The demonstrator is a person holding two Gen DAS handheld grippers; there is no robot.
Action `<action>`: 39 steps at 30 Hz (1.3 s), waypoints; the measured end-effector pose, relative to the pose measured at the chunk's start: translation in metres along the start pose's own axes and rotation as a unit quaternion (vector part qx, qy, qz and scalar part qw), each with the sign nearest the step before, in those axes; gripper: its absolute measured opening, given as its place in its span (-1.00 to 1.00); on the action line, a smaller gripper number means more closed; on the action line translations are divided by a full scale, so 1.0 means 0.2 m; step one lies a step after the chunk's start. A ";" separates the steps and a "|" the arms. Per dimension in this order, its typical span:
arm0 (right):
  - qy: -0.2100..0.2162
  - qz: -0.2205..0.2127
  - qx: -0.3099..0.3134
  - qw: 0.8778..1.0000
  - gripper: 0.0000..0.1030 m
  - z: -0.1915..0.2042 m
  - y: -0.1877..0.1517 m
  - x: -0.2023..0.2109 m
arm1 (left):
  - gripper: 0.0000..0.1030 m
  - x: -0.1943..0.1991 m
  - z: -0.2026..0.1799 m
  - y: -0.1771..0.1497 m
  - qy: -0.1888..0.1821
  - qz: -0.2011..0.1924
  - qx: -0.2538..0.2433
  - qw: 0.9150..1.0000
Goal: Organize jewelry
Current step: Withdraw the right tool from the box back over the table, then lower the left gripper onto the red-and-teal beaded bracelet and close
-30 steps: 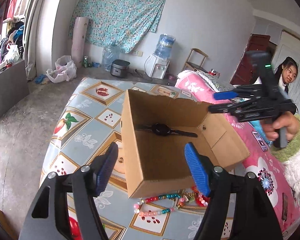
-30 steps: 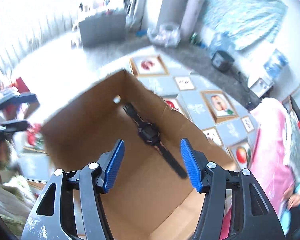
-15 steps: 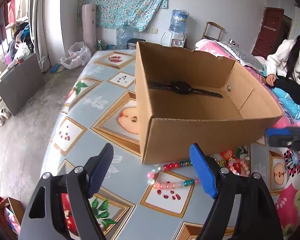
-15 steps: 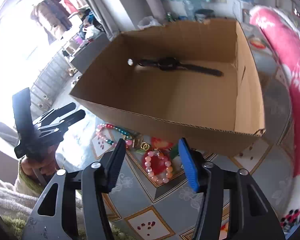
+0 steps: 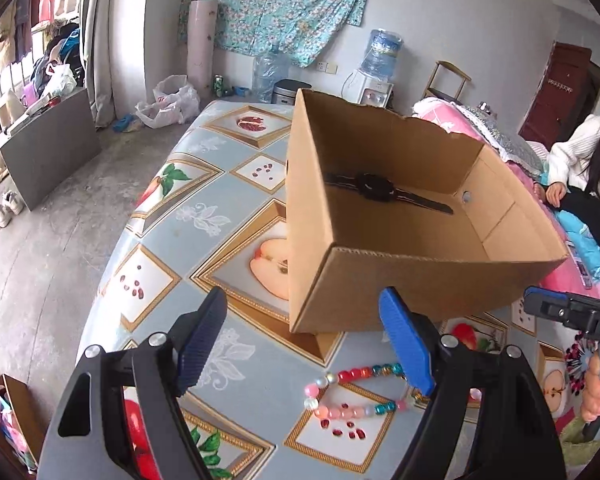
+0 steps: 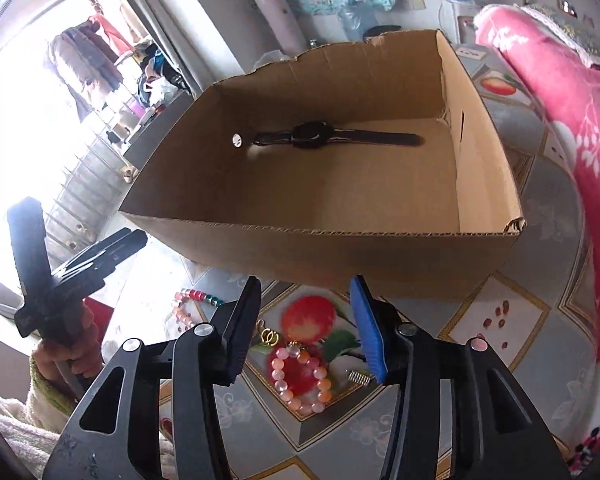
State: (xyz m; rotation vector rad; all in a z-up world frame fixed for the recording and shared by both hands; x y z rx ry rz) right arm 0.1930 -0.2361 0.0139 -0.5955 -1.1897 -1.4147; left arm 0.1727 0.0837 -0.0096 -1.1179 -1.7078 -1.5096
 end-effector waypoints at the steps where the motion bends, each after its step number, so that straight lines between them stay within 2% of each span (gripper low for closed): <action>1: 0.004 -0.003 0.006 1.000 0.03 0.01 -0.03 -0.01 | 0.49 0.02 -0.01 -0.03 -0.001 0.000 -0.006 1.000; 4: 0.016 0.001 0.022 1.000 0.13 0.06 -0.13 -0.04 | 0.54 0.05 -0.04 -0.16 0.009 0.013 -0.033 0.999; 7: 0.016 0.028 0.032 0.999 0.26 0.11 -0.28 -0.10 | 0.61 0.01 -0.08 -0.33 0.014 0.049 -0.047 0.998; 11: -0.007 0.066 0.034 0.997 0.32 0.13 -0.47 -0.19 | 0.63 -0.12 -0.15 -0.52 0.041 0.113 -0.067 0.990; 13: -0.034 0.076 0.034 0.996 0.37 0.12 -0.52 -0.23 | 0.63 -0.16 -0.17 -0.58 0.061 0.125 -0.080 0.987; 16: -0.113 0.074 0.038 0.990 0.61 0.10 -0.56 -0.27 | 0.71 -0.16 -0.20 -0.60 0.079 0.114 -0.092 0.986; 18: -0.152 0.072 0.046 0.985 0.67 0.09 -0.58 -0.30 | 0.92 -0.17 -0.18 -0.60 0.086 0.115 -0.082 0.986; 20: -0.189 0.066 0.064 0.978 0.82 0.11 -0.59 -0.33 | 0.92 -0.18 -0.15 -0.60 0.076 0.116 -0.065 0.988; 34: -0.180 0.059 0.067 0.980 0.85 0.13 -0.60 -0.35 | 0.92 -0.16 -0.15 -0.62 0.070 0.088 -0.089 0.990; 39: -0.177 0.087 0.029 0.980 0.84 0.11 -0.56 -0.30 | 0.92 -0.16 -0.15 -0.64 0.063 0.080 -0.100 0.990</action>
Point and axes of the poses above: each gripper's, at about its wrist camera, not at the fingertips, and x roughly against the way its jaws point, z to its left, y to its top, the point moved 4 cm from there along -x, roughly the way its jaws point, and after that the axes turned 13 degrees about z, right-handed, at the moved point
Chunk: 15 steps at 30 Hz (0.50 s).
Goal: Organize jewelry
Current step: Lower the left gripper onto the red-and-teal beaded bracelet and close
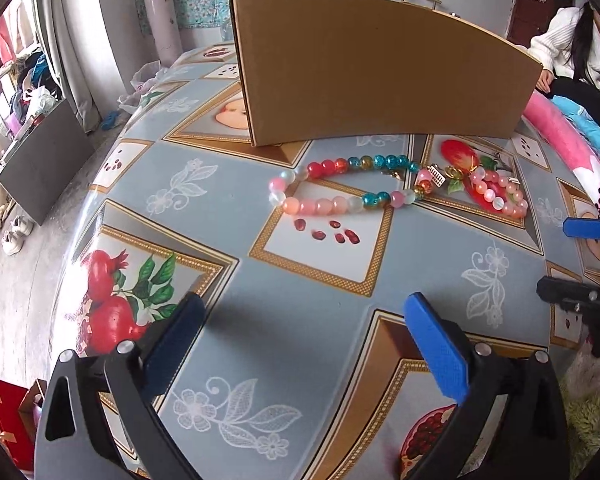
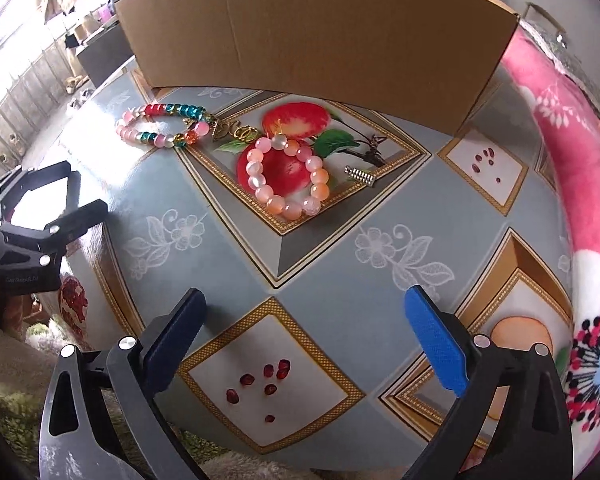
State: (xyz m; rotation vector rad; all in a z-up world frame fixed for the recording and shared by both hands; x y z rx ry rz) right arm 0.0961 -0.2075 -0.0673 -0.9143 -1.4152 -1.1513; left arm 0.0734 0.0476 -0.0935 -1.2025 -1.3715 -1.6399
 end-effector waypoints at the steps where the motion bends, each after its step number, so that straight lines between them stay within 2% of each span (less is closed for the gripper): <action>1: 0.013 -0.006 -0.011 1.000 0.84 0.00 0.01 0.03 | 0.92 0.00 0.00 0.00 -0.001 0.002 -0.004 1.000; 6: 0.092 -0.077 -0.007 0.993 0.83 0.09 0.11 0.23 | 0.89 0.03 0.04 0.02 -0.029 -0.006 -0.003 1.000; 8: 0.118 -0.094 -0.001 0.989 0.72 0.13 0.17 0.27 | 0.88 0.08 0.08 0.06 -0.052 -0.029 0.014 0.998; 11: 0.154 -0.096 -0.007 0.983 0.52 0.17 0.25 0.25 | 0.77 0.18 0.14 0.13 -0.069 -0.073 0.025 0.995; 13: 0.176 -0.093 -0.016 0.980 0.31 0.18 0.29 0.23 | 0.62 0.20 0.15 0.19 -0.086 -0.076 0.025 0.993; 15: 0.189 -0.093 -0.023 0.977 0.22 0.20 0.34 0.21 | 0.43 0.19 0.16 0.24 -0.102 -0.075 0.032 0.991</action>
Point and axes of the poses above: each gripper's, at about its wrist camera, not at the fingertips, and x roughly against the way its jaws point, z to its left, y to its top, the point moved 4 cm from there along -x, roughly the way its jaws point, and after that the axes turned 13 degrees about z, right-handed, at the moved point
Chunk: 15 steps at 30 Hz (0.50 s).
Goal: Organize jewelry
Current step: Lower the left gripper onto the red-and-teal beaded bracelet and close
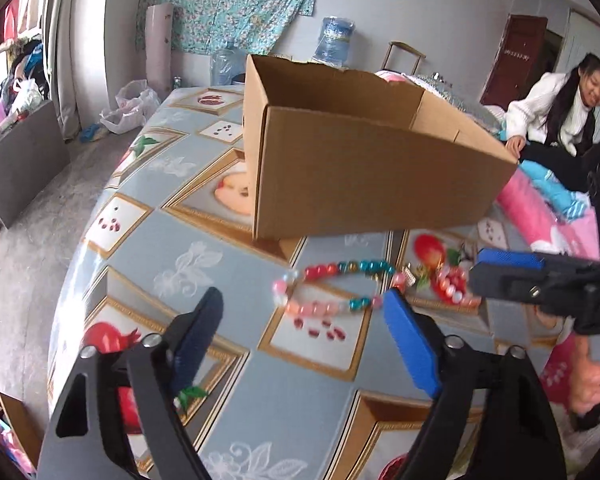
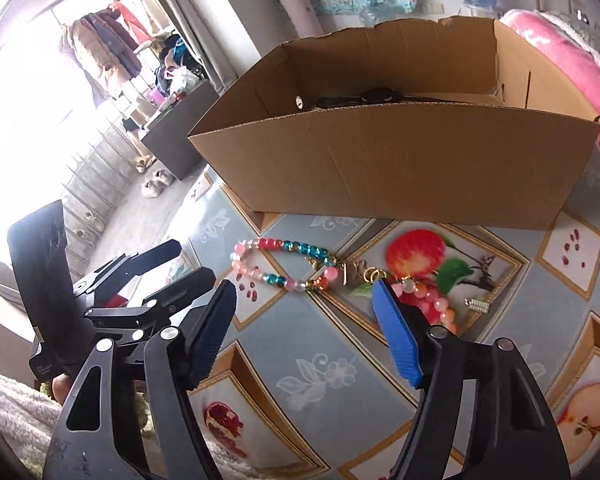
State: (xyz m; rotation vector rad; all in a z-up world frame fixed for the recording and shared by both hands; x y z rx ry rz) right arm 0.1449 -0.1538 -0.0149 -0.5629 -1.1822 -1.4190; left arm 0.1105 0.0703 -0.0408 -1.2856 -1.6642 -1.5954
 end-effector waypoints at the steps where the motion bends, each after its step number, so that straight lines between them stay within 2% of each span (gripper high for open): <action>1: 0.000 0.002 -0.003 1.000 0.13 0.02 0.01 -0.03 | 0.37 -0.01 0.00 0.02 -0.005 0.001 0.003 1.000; 4: -0.006 0.010 -0.007 1.000 -0.06 0.01 0.04 -0.08 | 0.12 -0.07 0.02 0.06 0.003 0.013 0.000 1.000; 6: -0.002 0.018 -0.007 1.000 -0.16 0.01 0.05 -0.11 | -0.13 -0.13 0.03 0.07 0.007 0.030 0.003 1.000; 7: -0.002 0.021 -0.007 1.000 -0.27 -0.01 0.05 -0.10 | -0.18 -0.15 0.04 0.07 0.006 0.036 0.004 0.999; 9: -0.007 0.030 -0.006 1.000 -0.34 -0.02 0.05 -0.12 | -0.32 -0.19 0.04 0.08 0.014 0.048 0.003 0.999; 11: -0.003 0.033 -0.007 0.999 -0.41 -0.03 0.06 -0.14 | -0.42 -0.22 0.03 0.08 0.024 0.060 0.002 0.998; 15: 0.000 0.042 -0.004 0.999 -0.48 -0.03 0.08 -0.16 | -0.43 -0.25 0.05 0.06 0.043 0.077 0.004 0.996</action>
Point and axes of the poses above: each gripper's, at about its wrist camera, not at the fingertips, and x roughly against the way its jaws point, z to its left, y to its top, the point moved 4 cm from there along -x, roughly the way its jaws point, and after that the axes turned 13 degrees about z, right-handed, at the moved point
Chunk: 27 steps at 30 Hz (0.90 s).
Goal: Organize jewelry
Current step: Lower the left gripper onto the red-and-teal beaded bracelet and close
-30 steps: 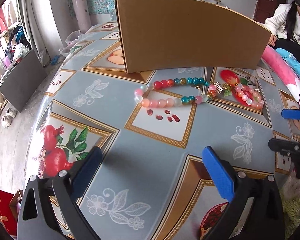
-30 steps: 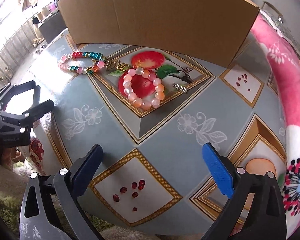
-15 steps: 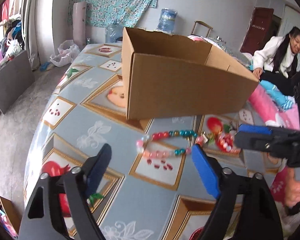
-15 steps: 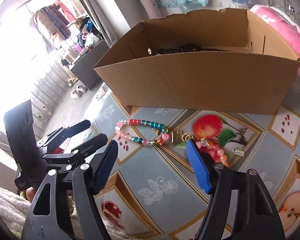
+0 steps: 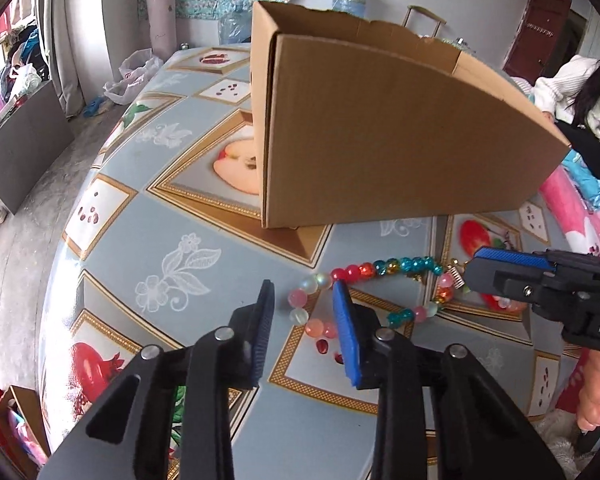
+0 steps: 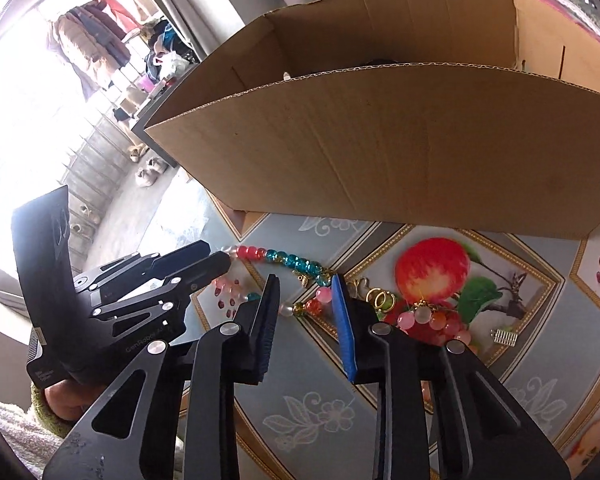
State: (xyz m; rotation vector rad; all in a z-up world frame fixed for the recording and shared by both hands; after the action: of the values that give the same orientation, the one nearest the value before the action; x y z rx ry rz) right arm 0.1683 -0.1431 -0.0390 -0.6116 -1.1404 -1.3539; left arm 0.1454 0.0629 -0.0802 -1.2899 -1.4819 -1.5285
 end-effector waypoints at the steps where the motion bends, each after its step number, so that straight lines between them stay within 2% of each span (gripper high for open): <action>1: 0.000 0.002 0.002 1.000 -0.48 0.00 0.00 0.00 | -0.43 -0.01 0.00 0.00 0.004 0.002 0.000 1.000; 3: -0.008 0.009 0.007 1.000 -0.50 0.00 0.01 -0.02 | -0.43 -0.01 -0.01 0.00 0.013 -0.002 -0.003 1.000; 8: -0.026 0.023 0.029 0.999 -0.75 0.02 0.04 -0.09 | -0.43 -0.01 -0.04 0.00 0.034 -0.004 -0.016 0.999; 17: -0.057 0.035 0.059 0.996 -0.77 0.06 0.04 -0.11 | -0.59 -0.01 -0.06 0.00 0.055 -0.016 -0.035 0.998; 20: -0.076 0.032 0.077 0.994 -0.85 0.08 0.04 -0.12 | -0.81 -0.01 -0.08 -0.01 0.057 -0.026 -0.040 0.997; 27: -0.080 0.004 0.083 0.993 -0.86 0.14 0.03 -0.05 | -0.82 0.06 -0.11 -0.01 0.039 -0.056 -0.044 0.997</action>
State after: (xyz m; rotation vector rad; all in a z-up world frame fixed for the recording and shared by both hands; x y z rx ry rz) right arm 0.1674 -0.1120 -0.0360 -0.6097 -1.3637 -1.2055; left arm 0.1345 0.0447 -0.0668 -1.1994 -1.4734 -1.7131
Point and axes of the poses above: each gripper's, at about its wrist camera, not at the fingertips, and x roughly against the way its jaws point, z to its left, y to its top, the point moved 4 cm from there along -x, roughly the way its jaws point, and after that the axes turned 13 degrees about z, right-handed, at the moved point
